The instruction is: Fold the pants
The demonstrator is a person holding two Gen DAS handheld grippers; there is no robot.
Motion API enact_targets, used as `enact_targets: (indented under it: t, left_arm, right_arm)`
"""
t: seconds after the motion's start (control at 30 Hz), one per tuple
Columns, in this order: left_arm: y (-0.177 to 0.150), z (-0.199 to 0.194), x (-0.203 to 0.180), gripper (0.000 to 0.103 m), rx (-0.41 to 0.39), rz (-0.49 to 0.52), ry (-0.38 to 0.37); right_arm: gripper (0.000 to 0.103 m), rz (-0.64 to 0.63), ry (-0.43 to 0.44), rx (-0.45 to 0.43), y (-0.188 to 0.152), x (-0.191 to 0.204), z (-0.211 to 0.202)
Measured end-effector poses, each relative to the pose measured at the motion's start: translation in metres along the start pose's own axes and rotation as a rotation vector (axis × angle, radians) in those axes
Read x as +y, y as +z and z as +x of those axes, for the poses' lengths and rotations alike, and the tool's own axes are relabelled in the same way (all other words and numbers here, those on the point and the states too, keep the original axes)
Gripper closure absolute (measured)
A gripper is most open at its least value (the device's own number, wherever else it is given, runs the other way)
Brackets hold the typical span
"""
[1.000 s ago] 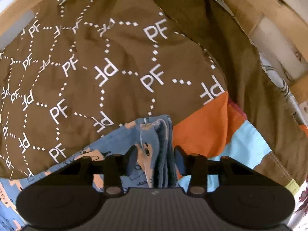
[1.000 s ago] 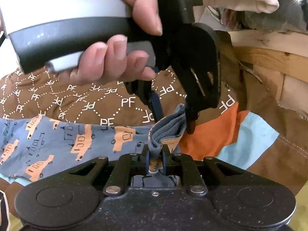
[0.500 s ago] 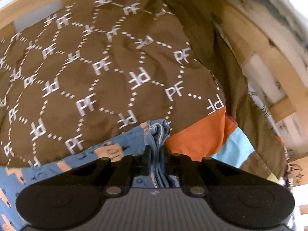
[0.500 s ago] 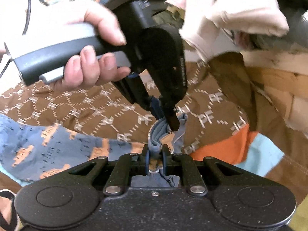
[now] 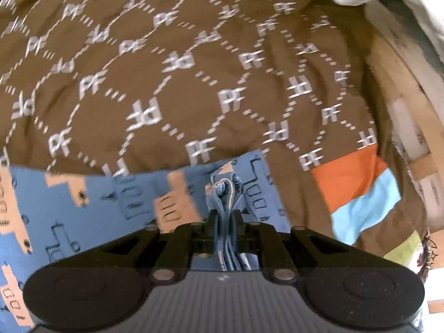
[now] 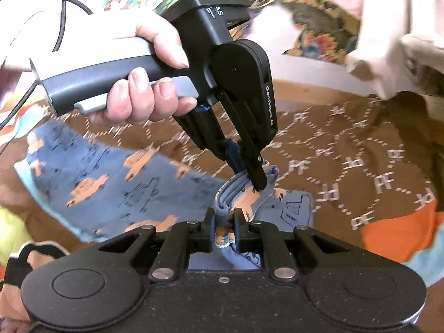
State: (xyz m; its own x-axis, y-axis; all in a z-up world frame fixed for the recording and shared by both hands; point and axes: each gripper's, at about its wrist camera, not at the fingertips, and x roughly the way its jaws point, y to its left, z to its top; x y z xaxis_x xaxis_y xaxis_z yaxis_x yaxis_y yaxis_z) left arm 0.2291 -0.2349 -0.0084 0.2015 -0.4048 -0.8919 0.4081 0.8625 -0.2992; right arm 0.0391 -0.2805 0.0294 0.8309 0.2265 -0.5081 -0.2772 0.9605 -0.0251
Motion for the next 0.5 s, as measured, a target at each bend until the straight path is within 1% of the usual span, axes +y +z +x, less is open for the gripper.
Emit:
enact_targets:
  t: [0.07, 0.23, 0.27, 0.33, 0.37, 0.4, 0.43, 0.5]
  left_arm:
    - [-0.005, 0.006, 0.015, 0.092, 0.008, -0.025, -0.008]
    - [-0.011, 0.015, 0.046, 0.092, -0.001, -0.089, -0.071]
    - [-0.013, 0.017, 0.052, 0.091, -0.003, -0.098, -0.086]
    - [-0.015, 0.019, 0.061, 0.085, -0.008, -0.117, -0.112]
    - [-0.017, 0.019, 0.065, 0.075, -0.014, -0.125, -0.115]
    - [-0.018, 0.019, 0.068, 0.063, -0.022, -0.13, -0.112]
    - [-0.019, 0.019, 0.072, 0.059, -0.028, -0.133, -0.106]
    - [-0.021, 0.02, 0.078, 0.058, -0.03, -0.142, -0.113]
  right_arm:
    - [0.089, -0.008, 0.013, 0.03, -0.003, 0.006, 0.007]
    - [0.089, 0.002, 0.032, 0.078, -0.009, 0.014, 0.024]
    - [0.087, 0.006, 0.035, 0.086, -0.01, 0.015, 0.026]
    - [0.082, 0.004, 0.034, 0.094, -0.012, 0.017, 0.029]
    - [0.078, 0.0, 0.036, 0.093, -0.012, 0.018, 0.029]
    - [0.071, -0.004, 0.039, 0.09, -0.013, 0.018, 0.028]
    - [0.068, -0.007, 0.039, 0.089, -0.013, 0.02, 0.027]
    - [0.064, -0.015, 0.034, 0.097, -0.014, 0.021, 0.028]
